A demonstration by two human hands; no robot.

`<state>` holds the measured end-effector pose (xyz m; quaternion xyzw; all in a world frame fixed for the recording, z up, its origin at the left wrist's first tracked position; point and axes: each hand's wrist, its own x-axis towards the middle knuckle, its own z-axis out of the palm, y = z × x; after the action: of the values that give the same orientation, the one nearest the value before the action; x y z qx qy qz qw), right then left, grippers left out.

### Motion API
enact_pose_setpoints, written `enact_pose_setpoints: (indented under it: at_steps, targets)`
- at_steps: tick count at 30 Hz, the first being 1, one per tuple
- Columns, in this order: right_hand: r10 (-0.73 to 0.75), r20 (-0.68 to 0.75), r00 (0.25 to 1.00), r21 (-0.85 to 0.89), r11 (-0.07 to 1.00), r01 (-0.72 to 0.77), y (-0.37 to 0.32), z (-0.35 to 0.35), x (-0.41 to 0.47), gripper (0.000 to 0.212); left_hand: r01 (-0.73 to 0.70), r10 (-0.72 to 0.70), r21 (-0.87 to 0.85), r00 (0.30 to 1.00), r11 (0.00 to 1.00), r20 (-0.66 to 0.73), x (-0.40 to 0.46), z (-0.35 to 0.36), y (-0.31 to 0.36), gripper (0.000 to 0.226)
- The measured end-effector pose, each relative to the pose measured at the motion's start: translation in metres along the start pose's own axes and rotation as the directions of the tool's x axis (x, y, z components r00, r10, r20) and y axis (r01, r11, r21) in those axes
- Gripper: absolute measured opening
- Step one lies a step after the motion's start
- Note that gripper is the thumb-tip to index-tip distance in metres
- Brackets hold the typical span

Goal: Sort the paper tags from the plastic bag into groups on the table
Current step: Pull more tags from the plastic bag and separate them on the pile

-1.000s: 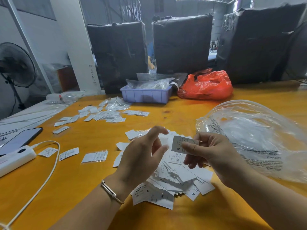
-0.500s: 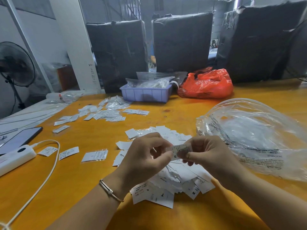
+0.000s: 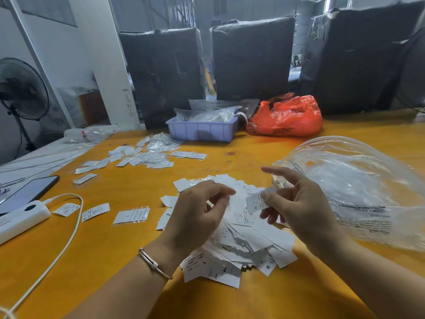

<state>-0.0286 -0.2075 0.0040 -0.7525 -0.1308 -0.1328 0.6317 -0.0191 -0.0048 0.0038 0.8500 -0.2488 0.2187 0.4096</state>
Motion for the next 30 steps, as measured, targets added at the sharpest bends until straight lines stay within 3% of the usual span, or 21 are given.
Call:
enact_pose_setpoints:
  at_steps: [2, 6, 9, 15, 21, 26, 30]
  targets:
    - [-0.028, 0.007, 1.000, 0.004, 1.000, 0.028, -0.001, 0.000, -0.001, 0.046, 0.042, -0.042, -0.029, 0.999, 0.999, 0.002, 0.000, 0.000, -0.001, 0.026]
    - [-0.044, 0.018, 0.999, -0.046, 0.998, 0.045, 0.001, 0.004, -0.003, 0.034, 0.121, -0.119, -0.126, 0.993, 0.985, 0.023, 0.001, 0.000, -0.002, 0.038]
    - [-0.084, 0.001, 0.996, -0.064, 0.994, 0.084, -0.002, 0.008, -0.005, 0.035, 0.184, -0.178, -0.194, 0.983, 0.964, 0.047, 0.002, 0.000, -0.003, 0.031]
    - [-0.240, -0.069, 0.968, -0.065, 0.970, 0.235, -0.008, 0.013, -0.010, 0.013, 0.239, -0.224, -0.308, 0.971, 0.921, 0.084, 0.003, 0.005, -0.002, 0.016]
    - [-0.151, -0.037, 0.988, -0.070, 0.987, 0.148, -0.006, 0.018, -0.011, 0.013, 0.256, -0.223, -0.382, 0.966, 0.888, 0.128, 0.003, 0.006, 0.000, 0.003]
    - [-0.046, 0.033, 0.998, -0.051, 0.998, 0.048, -0.003, 0.014, -0.006, 0.002, 0.302, -0.223, -0.459, 0.950, 0.835, 0.219, 0.002, 0.001, 0.004, 0.032]
    - [0.084, 0.078, 0.993, 0.089, 0.992, -0.091, -0.001, 0.011, -0.002, 0.006, 0.321, -0.209, -0.448, 0.936, 0.835, 0.282, 0.001, 0.002, 0.001, 0.066]
